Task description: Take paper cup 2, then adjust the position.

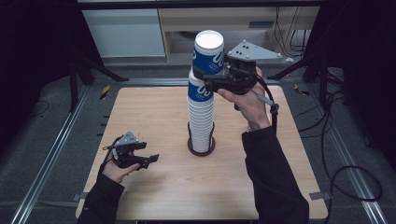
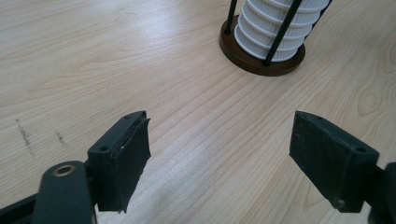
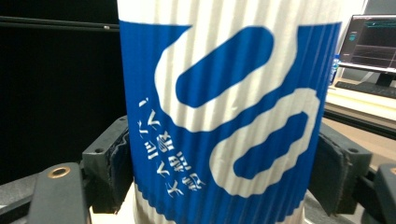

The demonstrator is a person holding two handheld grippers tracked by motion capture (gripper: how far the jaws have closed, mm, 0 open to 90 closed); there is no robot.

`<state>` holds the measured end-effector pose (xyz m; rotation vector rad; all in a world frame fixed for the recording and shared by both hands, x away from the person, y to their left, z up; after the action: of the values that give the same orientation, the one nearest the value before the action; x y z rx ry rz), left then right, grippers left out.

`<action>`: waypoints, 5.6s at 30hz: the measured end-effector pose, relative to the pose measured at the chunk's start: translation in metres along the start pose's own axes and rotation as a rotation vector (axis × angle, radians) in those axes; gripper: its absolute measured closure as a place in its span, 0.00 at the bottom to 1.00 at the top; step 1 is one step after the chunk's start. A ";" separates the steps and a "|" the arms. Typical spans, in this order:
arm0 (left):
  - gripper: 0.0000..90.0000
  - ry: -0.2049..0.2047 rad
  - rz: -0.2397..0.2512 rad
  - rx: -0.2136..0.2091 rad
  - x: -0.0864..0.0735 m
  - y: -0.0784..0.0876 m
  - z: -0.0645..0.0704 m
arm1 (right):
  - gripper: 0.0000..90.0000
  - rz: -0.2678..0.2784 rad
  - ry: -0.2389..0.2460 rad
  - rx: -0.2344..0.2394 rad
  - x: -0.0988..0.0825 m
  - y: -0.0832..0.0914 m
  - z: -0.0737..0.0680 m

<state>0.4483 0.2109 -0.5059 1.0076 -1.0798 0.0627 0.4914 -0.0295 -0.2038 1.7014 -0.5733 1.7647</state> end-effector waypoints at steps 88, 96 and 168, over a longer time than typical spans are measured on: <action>0.37 -0.109 0.017 -0.164 0.018 0.006 0.051 | 0.23 -0.519 0.162 0.416 -0.237 0.051 -0.058; 0.37 -0.141 0.019 -0.206 0.022 0.009 0.065 | 0.23 -0.544 0.175 0.443 -0.241 0.049 -0.062; 0.29 -0.218 -0.040 -0.365 0.044 -0.003 0.129 | 0.23 -0.774 0.430 0.597 -0.281 0.003 -0.127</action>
<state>0.3821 0.0994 -0.4624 0.7153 -1.2158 -0.2738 0.3925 0.0186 -0.4916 1.4981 0.7770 1.6776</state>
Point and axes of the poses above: each handheld gripper's, and its own axes: y roughly backward along the jaws, x roughly out of its top, z roughly to its right, the point moved 9 cm from there along -y, roughly forward along the jaws, and after that the axes turned 3 degrees about -z, right-handed, at the moved point
